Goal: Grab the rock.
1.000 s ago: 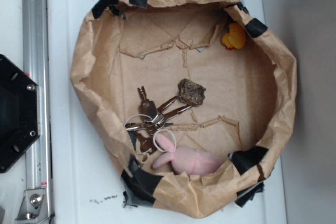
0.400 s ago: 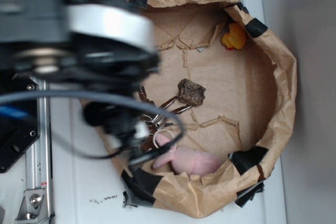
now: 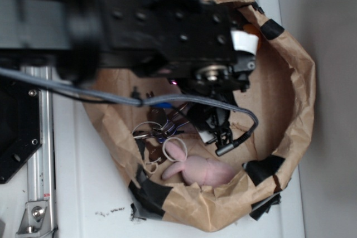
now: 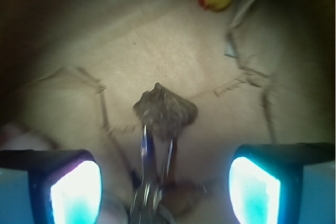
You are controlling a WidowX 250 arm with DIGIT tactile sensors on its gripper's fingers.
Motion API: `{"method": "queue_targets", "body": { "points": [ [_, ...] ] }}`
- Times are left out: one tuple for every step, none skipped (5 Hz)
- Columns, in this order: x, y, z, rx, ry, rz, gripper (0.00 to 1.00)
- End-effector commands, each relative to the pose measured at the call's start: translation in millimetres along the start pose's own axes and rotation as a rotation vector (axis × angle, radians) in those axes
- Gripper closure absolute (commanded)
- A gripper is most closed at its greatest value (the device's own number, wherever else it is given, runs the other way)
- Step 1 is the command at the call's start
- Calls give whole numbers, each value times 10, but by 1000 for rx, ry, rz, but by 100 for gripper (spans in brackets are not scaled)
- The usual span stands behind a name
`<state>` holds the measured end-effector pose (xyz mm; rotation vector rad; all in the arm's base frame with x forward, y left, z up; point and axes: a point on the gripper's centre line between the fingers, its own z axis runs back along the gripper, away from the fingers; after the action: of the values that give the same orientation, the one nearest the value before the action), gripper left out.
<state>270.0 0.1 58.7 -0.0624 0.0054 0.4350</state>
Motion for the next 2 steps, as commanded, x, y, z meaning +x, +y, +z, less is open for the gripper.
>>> {"method": "queue_targets", "body": {
  "points": [
    [131,-42,-358,14,-15,-31,0],
    [74,-24,-489,81,-50,-61,100]
  ]
}}
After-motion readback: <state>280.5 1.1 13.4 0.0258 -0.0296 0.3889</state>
